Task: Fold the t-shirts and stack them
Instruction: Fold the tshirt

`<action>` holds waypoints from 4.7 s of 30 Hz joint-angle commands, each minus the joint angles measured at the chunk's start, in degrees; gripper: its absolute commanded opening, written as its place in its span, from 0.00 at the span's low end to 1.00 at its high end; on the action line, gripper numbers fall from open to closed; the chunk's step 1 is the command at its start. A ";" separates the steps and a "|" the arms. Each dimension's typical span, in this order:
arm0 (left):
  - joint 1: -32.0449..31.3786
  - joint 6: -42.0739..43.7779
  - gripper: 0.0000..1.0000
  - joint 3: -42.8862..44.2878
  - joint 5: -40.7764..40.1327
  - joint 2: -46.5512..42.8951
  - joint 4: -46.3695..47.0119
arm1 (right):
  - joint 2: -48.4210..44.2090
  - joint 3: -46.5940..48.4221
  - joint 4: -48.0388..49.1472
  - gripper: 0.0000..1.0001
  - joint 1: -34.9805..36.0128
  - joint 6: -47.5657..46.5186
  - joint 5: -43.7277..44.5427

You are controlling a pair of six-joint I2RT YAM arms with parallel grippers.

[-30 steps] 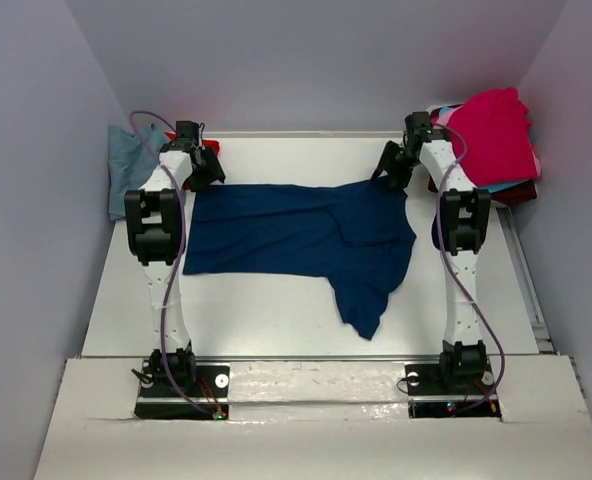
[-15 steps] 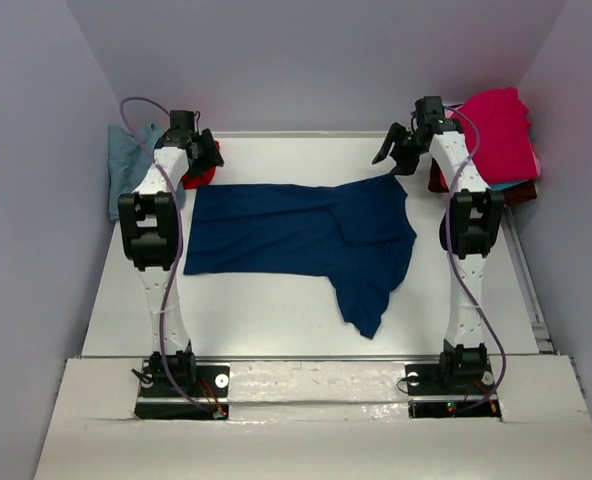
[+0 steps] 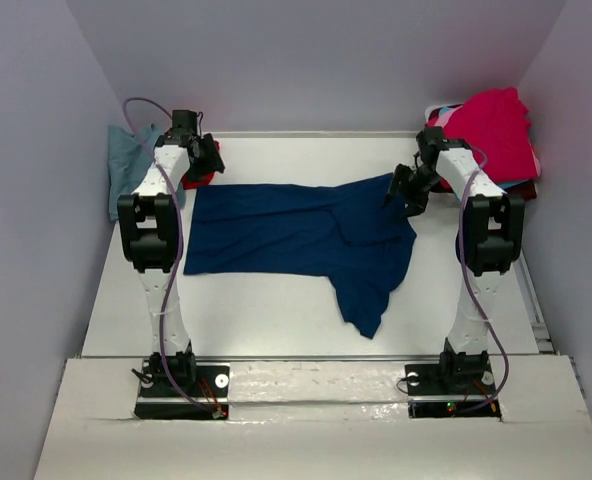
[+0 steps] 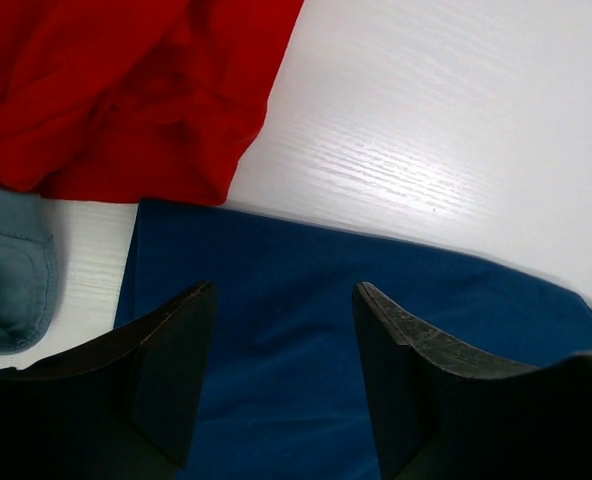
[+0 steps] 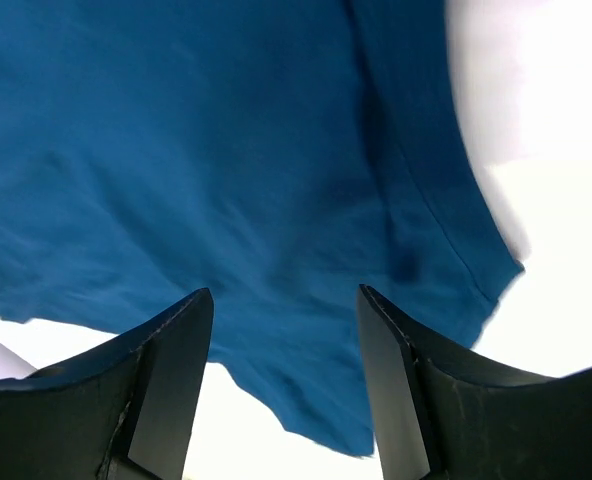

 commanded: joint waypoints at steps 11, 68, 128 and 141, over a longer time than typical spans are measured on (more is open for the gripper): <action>-0.63 1.23 0.68 2.24 -3.01 4.61 -6.01 | -8.46 -14.14 2.42 0.64 0.55 -1.85 1.21; -0.63 1.58 0.68 2.95 -3.63 7.34 -7.33 | -6.53 -15.64 3.04 0.38 1.08 -1.24 8.51; 0.42 1.58 0.68 2.59 -3.19 8.39 -7.33 | -2.92 -14.59 4.36 0.38 1.08 -0.80 5.79; 0.42 1.67 0.68 2.51 -3.28 8.39 -7.33 | -1.78 -15.82 5.15 0.38 1.08 -1.06 6.22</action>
